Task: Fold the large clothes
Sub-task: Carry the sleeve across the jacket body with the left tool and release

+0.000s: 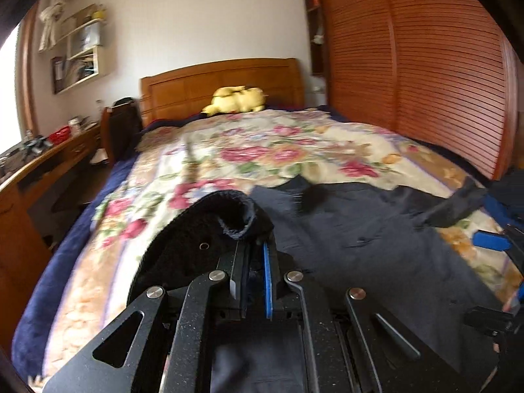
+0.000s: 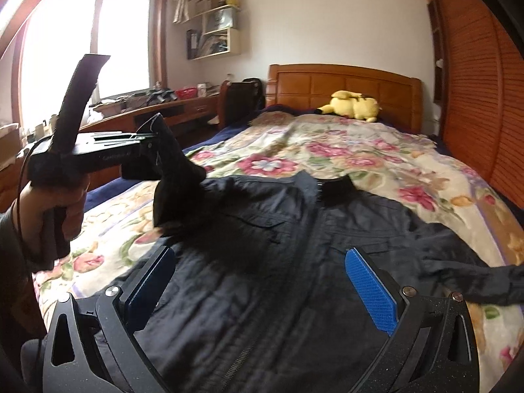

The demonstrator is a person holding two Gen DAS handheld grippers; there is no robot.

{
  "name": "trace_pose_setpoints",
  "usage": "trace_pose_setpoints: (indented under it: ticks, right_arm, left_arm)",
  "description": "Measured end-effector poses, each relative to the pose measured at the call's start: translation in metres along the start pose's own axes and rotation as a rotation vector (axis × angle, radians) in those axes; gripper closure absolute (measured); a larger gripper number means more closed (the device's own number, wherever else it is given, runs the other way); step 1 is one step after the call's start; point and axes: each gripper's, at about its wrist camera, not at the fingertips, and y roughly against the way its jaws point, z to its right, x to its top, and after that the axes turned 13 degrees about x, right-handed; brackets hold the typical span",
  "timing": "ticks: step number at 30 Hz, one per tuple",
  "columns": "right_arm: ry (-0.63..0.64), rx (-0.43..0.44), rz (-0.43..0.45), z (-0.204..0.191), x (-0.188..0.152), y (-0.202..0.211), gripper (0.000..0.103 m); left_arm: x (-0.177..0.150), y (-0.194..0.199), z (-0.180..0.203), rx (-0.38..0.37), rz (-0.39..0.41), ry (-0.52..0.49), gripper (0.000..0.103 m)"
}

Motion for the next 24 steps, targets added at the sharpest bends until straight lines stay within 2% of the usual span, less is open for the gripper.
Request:
trace_pose_setpoints:
  ticks: [6, 12, 15, 19, 24]
  right_arm:
    - [-0.043, -0.023, 0.038, 0.013, 0.003, 0.024, 0.0]
    - [-0.056, -0.031, 0.065, 0.014, 0.002, 0.035, 0.0]
    - [-0.05, -0.032, 0.068, 0.014, 0.001, 0.036, 0.0]
    - [-0.049, -0.03, 0.07, 0.017, 0.001, 0.035, 0.0]
    - [-0.06, -0.016, 0.072, 0.019, 0.004, 0.032, 0.0]
  left_arm:
    - [-0.007, 0.015, 0.046, -0.083, 0.011, -0.024, 0.095]
    - [-0.017, 0.02, 0.071, -0.079, -0.017, -0.056, 0.094]
    - [-0.023, 0.024, 0.074, -0.078, -0.028, -0.064, 0.088]
    - [-0.034, 0.036, 0.073, -0.089, -0.016, -0.049, 0.064]
    - [-0.049, 0.043, 0.06, -0.071, -0.011, -0.028, 0.058]
